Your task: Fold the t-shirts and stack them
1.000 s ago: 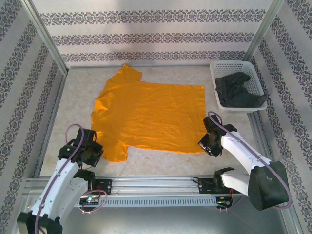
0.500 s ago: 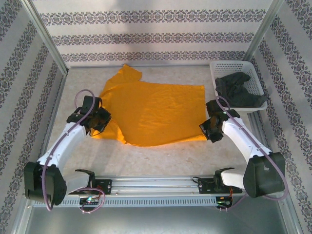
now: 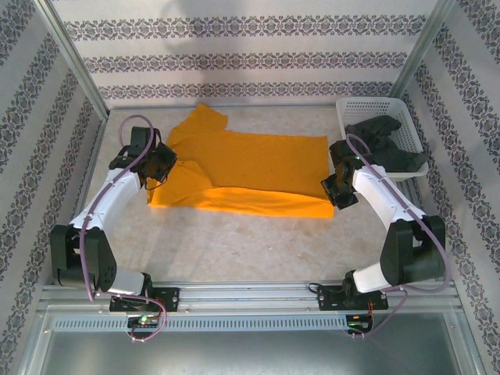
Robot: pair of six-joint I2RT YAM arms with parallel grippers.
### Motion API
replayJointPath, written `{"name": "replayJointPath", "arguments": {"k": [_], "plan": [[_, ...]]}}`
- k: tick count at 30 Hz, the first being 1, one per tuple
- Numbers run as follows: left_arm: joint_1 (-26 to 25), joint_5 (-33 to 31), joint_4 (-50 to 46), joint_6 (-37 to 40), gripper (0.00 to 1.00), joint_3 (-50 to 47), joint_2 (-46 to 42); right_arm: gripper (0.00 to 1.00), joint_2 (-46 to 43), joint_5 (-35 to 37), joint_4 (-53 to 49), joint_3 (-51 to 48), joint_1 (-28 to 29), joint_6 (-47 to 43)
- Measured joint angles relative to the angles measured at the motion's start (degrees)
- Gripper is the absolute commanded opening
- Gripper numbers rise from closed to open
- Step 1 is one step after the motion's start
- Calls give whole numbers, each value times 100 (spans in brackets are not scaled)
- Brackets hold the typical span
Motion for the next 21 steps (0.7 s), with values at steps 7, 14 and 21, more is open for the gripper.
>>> {"name": "replayJointPath", "arguments": {"k": [7,14,21], "plan": [[90,-2,125,262,0,308,442,0,579,122,-13,468,-74,-68],[114,-20,127,649,0,656,918,0,1145,151,20,916,-74,-267],[144,-22,131,1115,0,1091,1403,0,1510,179,33,1156,-74,-378]]}}
